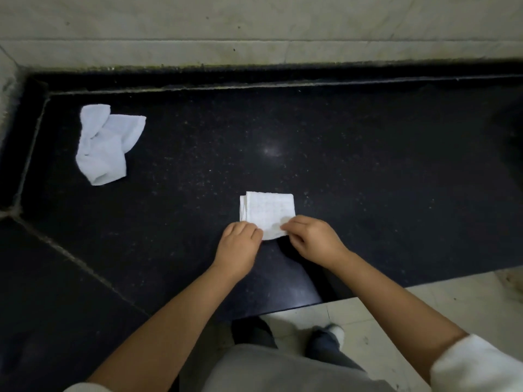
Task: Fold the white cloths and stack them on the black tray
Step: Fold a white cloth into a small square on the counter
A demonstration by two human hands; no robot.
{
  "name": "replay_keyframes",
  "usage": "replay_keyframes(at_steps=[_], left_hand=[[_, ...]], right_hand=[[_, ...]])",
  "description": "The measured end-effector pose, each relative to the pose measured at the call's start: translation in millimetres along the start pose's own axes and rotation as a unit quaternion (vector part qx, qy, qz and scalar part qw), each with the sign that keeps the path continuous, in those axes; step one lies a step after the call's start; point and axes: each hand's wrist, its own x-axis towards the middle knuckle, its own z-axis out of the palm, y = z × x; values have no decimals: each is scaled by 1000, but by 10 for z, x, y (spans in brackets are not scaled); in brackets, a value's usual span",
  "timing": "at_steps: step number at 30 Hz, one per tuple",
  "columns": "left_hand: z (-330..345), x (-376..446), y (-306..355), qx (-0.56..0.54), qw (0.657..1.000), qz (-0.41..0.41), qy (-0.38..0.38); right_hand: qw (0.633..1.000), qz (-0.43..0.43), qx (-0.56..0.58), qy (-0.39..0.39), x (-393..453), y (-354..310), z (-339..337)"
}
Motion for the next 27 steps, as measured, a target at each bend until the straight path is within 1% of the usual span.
replay_keyframes(at_steps=[3,6,7,10,14,16,18,19,21,23,25,27], left_hand=[[-96,175,136,37,997,55,27],[-199,360,353,30,996,79,36],[-208,438,492,28,994,96,51],[-311,759,994,21,989,140,51],[-459,1238,1866,22,976,209,57],[-489,1473,2317,40,963,259,69],[-523,1693,2778,33,945,318,75],[-558,1799,2964,26,941,332,67],[-671,2015,3338,25,942,330,57],[-803,2215,3730,25,949,312,48],[-912,2442,4113,-7,957,289,35],[-978,2716,4491,-49,960,271,42]], right_hand=[[998,41,43,22,-138,80,-195],[990,91,85,62,-321,212,-381],[987,106,98,69,-435,293,-490],[978,144,123,85,-820,625,-856],[966,193,147,93,-1428,1205,-1436],[967,202,125,94,-1754,1515,-1742],[970,202,96,98,-2110,1810,-2048],[971,202,83,98,-2252,1925,-2173],[971,210,47,105,-2512,2143,-2402],[968,221,10,117,-2768,2372,-2633],[963,236,-33,126,-3001,2619,-2896],[959,236,-97,120,-3189,2877,-3184]])
